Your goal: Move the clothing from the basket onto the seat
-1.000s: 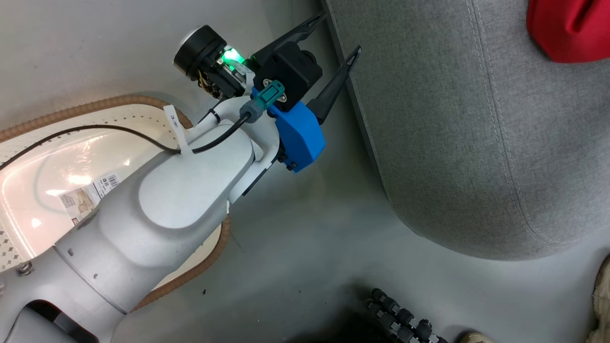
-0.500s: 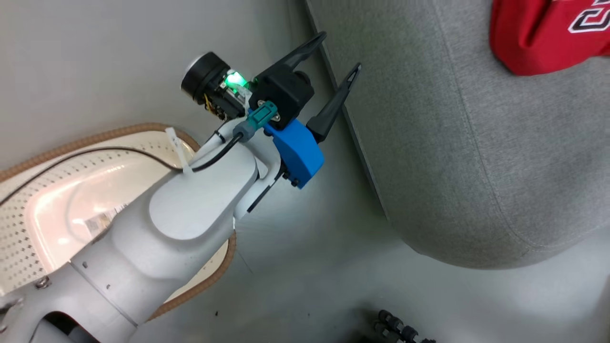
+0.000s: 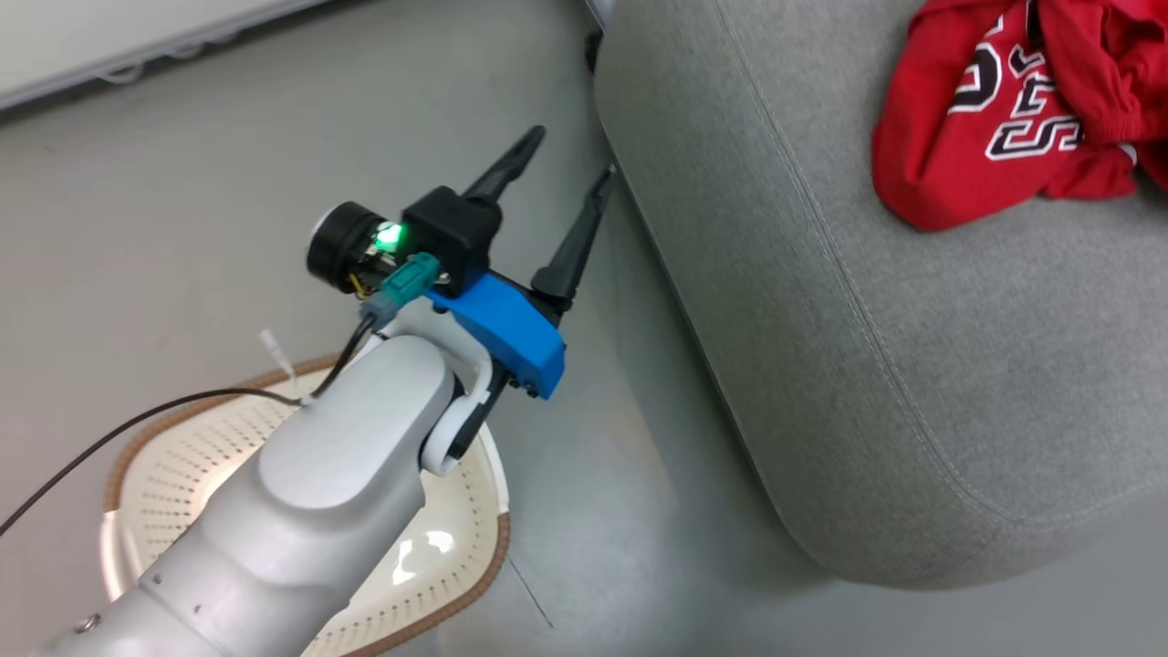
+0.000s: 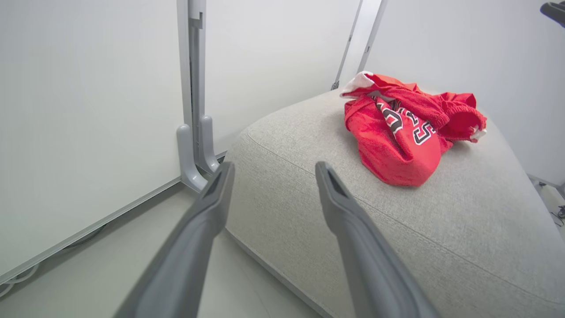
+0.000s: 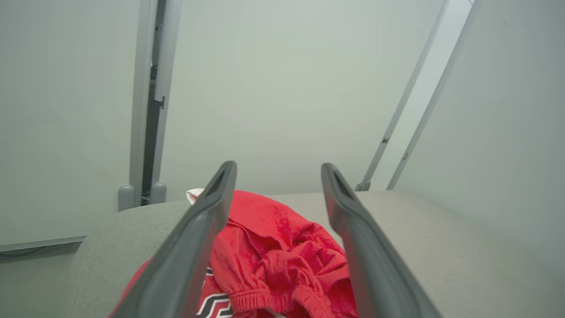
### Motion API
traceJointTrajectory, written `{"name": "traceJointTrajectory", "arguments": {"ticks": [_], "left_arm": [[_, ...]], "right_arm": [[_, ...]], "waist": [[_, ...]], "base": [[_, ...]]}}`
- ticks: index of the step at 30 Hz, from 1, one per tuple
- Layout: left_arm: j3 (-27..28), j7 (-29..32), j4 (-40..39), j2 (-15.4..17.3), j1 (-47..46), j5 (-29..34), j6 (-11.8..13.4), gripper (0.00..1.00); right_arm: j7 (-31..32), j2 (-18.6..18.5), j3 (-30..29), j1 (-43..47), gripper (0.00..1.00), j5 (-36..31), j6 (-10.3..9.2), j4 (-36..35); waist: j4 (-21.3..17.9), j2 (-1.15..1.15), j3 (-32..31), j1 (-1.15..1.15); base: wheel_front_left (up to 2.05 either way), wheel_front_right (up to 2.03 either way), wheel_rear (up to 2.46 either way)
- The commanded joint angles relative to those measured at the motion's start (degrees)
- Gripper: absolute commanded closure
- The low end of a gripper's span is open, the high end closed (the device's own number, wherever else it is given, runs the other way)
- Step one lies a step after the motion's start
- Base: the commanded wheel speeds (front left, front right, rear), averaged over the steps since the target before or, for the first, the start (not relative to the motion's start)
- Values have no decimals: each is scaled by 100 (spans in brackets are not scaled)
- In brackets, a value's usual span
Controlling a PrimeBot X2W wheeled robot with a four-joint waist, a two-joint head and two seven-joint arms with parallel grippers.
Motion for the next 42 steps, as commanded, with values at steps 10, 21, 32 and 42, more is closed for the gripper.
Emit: {"name": "traceJointTrajectory", "arguments": {"ticks": [10,21,32,42], "left_arm": [[1686,-33,-1035,264,1509,684,286,0],[3265,-29,-1594,133,3071,1440,105,0],[4297,-30,-1837,-295,4187,2016,-323,0],[4983,-30,-1849,-637,4817,2461,-708,0]], "right_arm": [[0,470,1124,522,0,55,-6,-483],[-1,914,1633,1244,0,97,-6,-477],[-1,1200,1481,2097,0,75,-5,-429],[0,1471,1480,2678,0,55,-6,-365]], "waist": [[978,0,-1250,1],[1552,0,-1844,1],[1723,0,-2279,1],[1776,0,-2584,1]], "base": [[0,0,0],[0,0,0],[0,0,0],[0,0,0]]}}
